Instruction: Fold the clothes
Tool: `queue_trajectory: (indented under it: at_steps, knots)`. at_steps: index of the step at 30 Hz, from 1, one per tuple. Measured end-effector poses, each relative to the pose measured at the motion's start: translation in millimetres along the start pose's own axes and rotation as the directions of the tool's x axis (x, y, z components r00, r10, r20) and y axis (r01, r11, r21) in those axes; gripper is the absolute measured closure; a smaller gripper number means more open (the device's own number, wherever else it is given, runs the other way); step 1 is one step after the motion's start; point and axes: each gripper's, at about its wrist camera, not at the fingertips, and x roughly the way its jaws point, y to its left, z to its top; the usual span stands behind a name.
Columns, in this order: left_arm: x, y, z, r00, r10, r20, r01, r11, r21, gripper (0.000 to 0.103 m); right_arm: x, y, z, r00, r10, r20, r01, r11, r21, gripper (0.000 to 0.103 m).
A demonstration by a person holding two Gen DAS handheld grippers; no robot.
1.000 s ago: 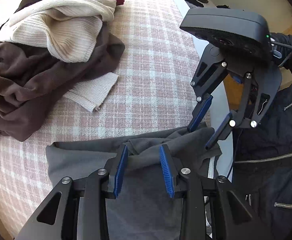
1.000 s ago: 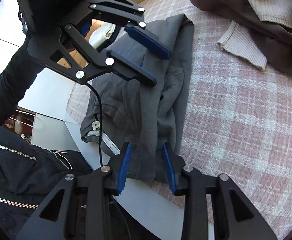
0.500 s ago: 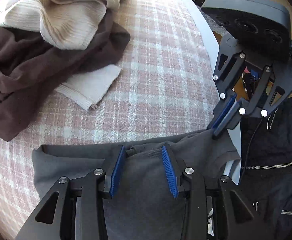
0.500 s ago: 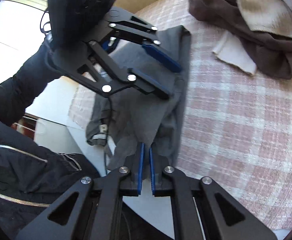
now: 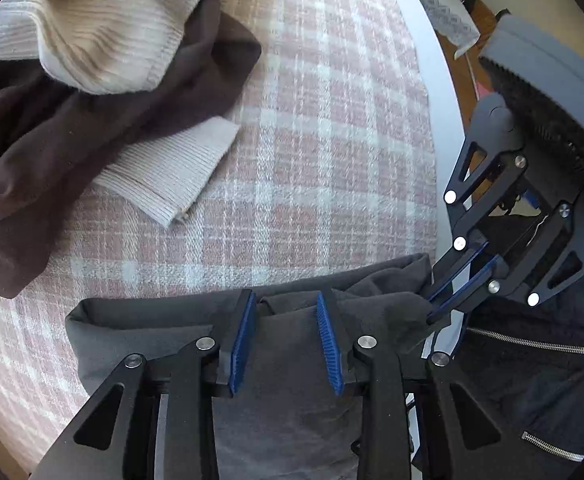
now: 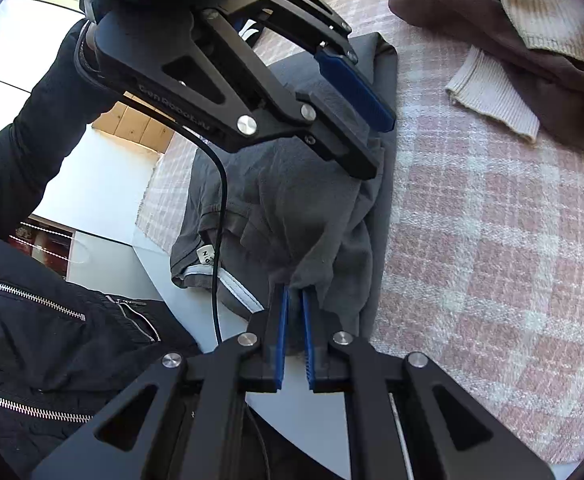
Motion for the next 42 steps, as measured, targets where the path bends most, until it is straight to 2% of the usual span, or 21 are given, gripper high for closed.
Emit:
queue_trajectory:
  at_steps: [5,11,13,16,17,22,27,30,32,34,36,40,42]
  knots:
    - [10,-5,5,0.995,0.076,-0.069,-0.077,0.997,-0.010,0.074,-9,-7,1,0.999,-0.035,0.006,0.035,0.999,-0.007,0.094]
    - [25,-9,15,0.988,0.095,-0.120,-0.095,0.995,0.001,0.074,8,4,3,0.998,-0.069,-0.001,0.069,0.998,-0.014,0.094]
    - [26,-12,18,0.987,0.112,-0.113,-0.111,0.994,0.013,0.078,9,5,4,0.997,-0.076,-0.001,0.076,0.997,-0.020,0.094]
    - [27,-17,16,0.989,0.113,-0.092,-0.111,0.993,0.027,0.093,10,4,4,0.996,-0.088,-0.003,0.088,0.996,-0.015,0.094]
    - [25,-21,13,0.989,0.121,-0.086,-0.119,0.993,0.028,0.094,16,7,3,0.996,-0.091,-0.005,0.091,0.996,-0.012,0.094]
    - [11,-34,0,0.990,0.130,-0.056,-0.130,0.991,0.016,0.095,17,11,2,0.993,-0.119,0.000,0.119,0.993,-0.019,0.094]
    - [-3,-35,-17,0.986,0.165,-0.033,-0.164,0.986,0.006,0.095,17,14,2,0.994,-0.111,0.011,0.111,0.993,-0.027,0.094]
    - [11,-21,-18,0.982,0.179,-0.053,-0.179,0.984,-0.007,0.095,15,8,-1,0.991,-0.130,0.004,0.131,0.991,-0.030,0.095]
    - [19,-14,-15,0.980,0.192,-0.058,-0.193,0.981,-0.010,0.093,19,-5,-3,0.991,-0.133,-0.017,0.133,0.991,0.018,0.096]
    - [10,-13,-14,0.982,0.189,-0.031,-0.190,0.981,-0.036,0.090,20,-8,-3,0.991,-0.130,-0.017,0.130,0.991,0.031,0.097]
    - [-18,-14,-21,0.980,0.193,0.053,-0.190,0.980,-0.059,0.089,19,-5,-3,0.990,-0.135,-0.036,0.136,0.990,0.036,0.095]
    - [-81,-17,-57,0.956,0.214,0.201,-0.185,0.971,-0.155,0.079,9,6,-3,0.979,-0.181,-0.093,0.182,0.983,0.005,0.085]
    - [-98,-21,-76,0.949,0.199,0.246,-0.156,0.970,-0.185,0.078,-3,8,5,0.980,-0.188,-0.065,0.189,0.982,0.009,0.083]
